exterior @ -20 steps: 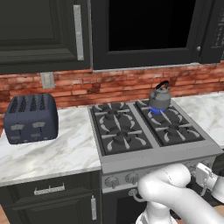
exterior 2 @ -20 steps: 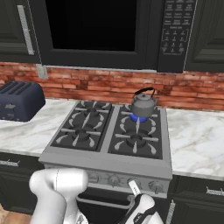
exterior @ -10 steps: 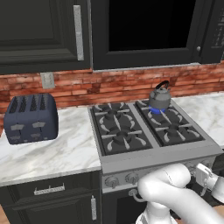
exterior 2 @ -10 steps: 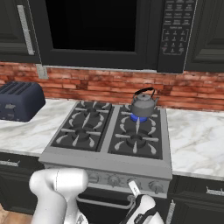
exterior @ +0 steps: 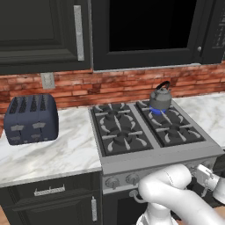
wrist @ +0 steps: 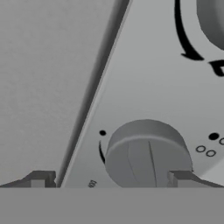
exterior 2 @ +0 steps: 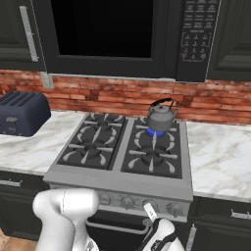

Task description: Lower the heat of the kettle.

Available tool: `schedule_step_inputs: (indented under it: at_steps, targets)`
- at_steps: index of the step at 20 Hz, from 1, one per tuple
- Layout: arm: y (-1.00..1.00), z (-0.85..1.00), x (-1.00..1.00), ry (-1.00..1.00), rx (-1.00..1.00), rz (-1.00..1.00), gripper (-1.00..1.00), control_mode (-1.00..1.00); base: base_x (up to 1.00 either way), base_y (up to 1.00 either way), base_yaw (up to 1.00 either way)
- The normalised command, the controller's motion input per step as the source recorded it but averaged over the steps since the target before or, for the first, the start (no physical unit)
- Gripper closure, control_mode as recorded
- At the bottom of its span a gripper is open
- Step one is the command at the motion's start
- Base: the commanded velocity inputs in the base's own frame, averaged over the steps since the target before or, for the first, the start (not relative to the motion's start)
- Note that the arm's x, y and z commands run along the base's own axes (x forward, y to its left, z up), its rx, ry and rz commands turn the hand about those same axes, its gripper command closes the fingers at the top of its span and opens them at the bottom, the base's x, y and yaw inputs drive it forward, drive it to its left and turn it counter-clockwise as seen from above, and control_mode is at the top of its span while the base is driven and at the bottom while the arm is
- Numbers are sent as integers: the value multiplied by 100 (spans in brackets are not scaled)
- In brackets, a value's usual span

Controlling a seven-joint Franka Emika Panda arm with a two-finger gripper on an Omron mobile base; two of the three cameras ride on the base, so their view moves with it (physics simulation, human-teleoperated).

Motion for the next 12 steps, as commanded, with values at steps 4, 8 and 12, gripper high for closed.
schedule_step_inputs:
  at_steps: [4, 8, 12]
  targets:
    - [0, -13, 19, 0, -1, 0, -100, -100, 0, 0, 0]
    - [5, -13, 23, 0, 0, 0, -100, -100, 0, 0, 0]
    - [8, -11, 21, 0, 0, 0, -100, -100, 0, 0, 0]
